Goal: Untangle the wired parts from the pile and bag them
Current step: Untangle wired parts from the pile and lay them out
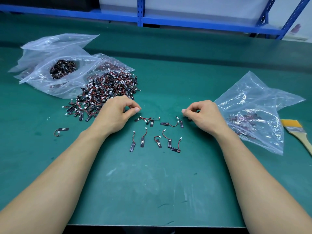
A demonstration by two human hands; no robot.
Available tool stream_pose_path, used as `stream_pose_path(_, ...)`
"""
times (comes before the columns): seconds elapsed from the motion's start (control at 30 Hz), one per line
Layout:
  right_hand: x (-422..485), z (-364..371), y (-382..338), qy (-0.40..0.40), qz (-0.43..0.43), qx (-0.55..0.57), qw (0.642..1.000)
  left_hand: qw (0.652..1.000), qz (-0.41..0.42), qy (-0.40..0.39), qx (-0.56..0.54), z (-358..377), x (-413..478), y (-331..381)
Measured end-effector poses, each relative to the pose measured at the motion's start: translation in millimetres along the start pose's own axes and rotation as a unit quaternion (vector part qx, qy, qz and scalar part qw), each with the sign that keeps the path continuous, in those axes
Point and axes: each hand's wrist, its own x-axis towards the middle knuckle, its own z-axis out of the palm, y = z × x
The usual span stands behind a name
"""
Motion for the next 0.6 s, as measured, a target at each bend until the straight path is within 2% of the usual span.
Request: stream_pose_path(0.6, 0.7, 0.9, 0.6, 0.001, 0.001, -0.003, 1.0, 1.0, 0.002, -0.005, 0.005, -0.5, -1.0, 1.5)
